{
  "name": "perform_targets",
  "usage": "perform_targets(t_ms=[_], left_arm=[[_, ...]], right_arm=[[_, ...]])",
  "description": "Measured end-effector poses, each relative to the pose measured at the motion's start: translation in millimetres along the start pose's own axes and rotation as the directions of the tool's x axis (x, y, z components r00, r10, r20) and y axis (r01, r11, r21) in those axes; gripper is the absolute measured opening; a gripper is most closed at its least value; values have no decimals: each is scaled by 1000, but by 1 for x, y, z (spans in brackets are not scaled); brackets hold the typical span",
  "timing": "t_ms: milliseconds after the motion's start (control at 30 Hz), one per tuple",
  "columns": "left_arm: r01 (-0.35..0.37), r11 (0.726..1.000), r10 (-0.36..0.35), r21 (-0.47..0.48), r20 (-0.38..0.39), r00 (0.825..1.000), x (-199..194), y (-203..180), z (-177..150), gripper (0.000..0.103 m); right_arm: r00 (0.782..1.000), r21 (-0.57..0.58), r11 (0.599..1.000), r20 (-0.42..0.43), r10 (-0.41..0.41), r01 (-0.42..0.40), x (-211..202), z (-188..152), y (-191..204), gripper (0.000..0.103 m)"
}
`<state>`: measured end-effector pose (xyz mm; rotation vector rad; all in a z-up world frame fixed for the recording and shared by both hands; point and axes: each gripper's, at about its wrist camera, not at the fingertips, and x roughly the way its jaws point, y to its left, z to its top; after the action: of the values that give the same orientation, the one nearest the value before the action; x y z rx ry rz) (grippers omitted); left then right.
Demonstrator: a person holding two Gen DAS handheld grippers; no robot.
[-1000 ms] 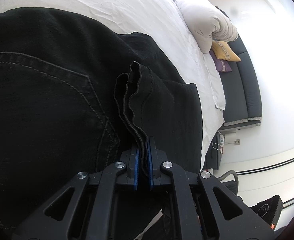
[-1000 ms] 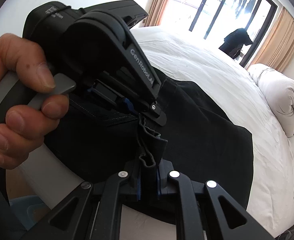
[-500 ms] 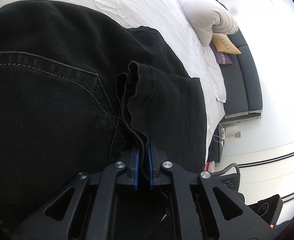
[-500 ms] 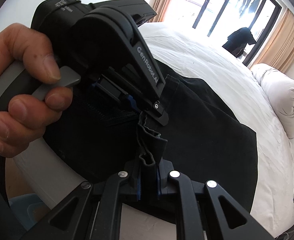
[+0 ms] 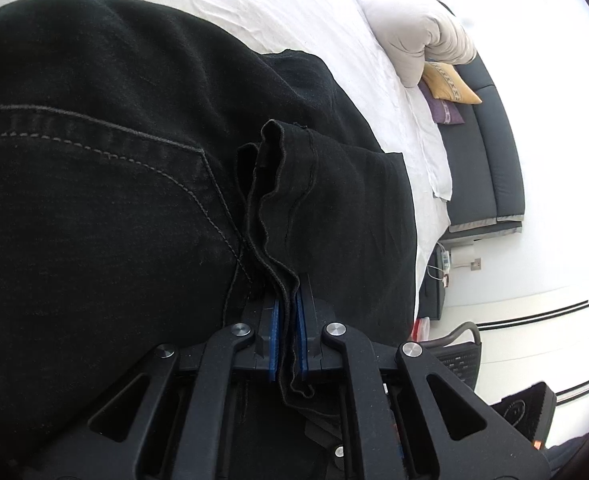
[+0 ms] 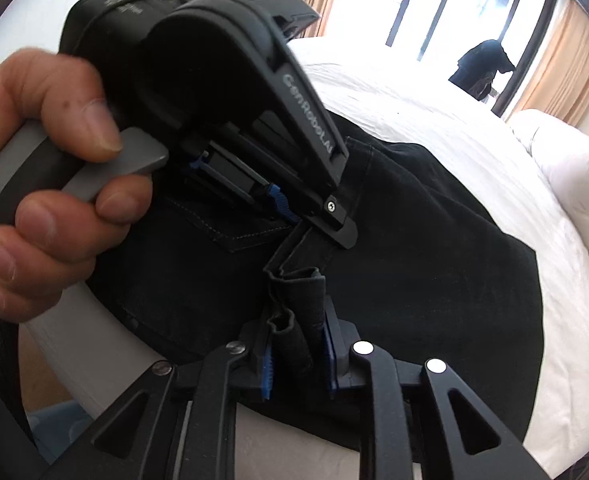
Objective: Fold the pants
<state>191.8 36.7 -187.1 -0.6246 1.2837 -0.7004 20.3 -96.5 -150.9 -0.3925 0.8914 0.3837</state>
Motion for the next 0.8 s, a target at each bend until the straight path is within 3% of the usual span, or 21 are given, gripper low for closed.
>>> perform_targets(t_ms=[33,133,167,233,300,400,467,533,600,667,700,733,800], left_arm=[[-9,1000,9,7,1,1000,-1,-3,0,6],[-21,1000,21,17,1,1000,0,-6,1,7],[-23,1000,23,16,3,1000,1,-6,1,7],[-30,999,30,23,8,1000,1,-7,2,7],[-36,999,36,34,5,999,1,-8,2,7],[-46,998,46,46,-1,999,2,-9,4,7],[-59,997,60,52,-4,998,3,-11,3,7],[-74,995,74,59,-3,997,2,-15,1,8],[-100,993,100,62,6,995,-1,-20,-3,9],[-131,989,131,74,18,991,-7,-24,-4,9],[-155,985,154,78,28,988,-10,-25,-3,9],[-164,984,162,72,32,986,-13,-24,-1,9],[-176,983,174,42,47,984,-17,-19,4,9]], right_arm=[[1000,27,999,3,30,-30,-1,0,-4,29],[982,121,975,23,187,-188,-7,0,-16,64],[972,143,961,38,233,-236,-10,-1,-19,69],[944,194,924,57,325,-330,-18,-2,-30,69],[891,264,851,120,438,-454,-31,-3,-56,69],[834,393,736,239,497,-551,-45,-6,-132,69],[820,440,692,272,504,-572,-42,-6,-188,69],[757,484,590,302,580,-646,-22,-8,-241,69],[731,543,515,321,602,-663,8,-9,-286,69],[662,574,409,343,666,-710,42,-8,-312,69],[674,592,411,331,661,-693,57,-6,-320,69],[670,607,398,320,670,-688,72,-6,-324,69],[638,624,356,307,706,-695,97,-8,-324,69]])
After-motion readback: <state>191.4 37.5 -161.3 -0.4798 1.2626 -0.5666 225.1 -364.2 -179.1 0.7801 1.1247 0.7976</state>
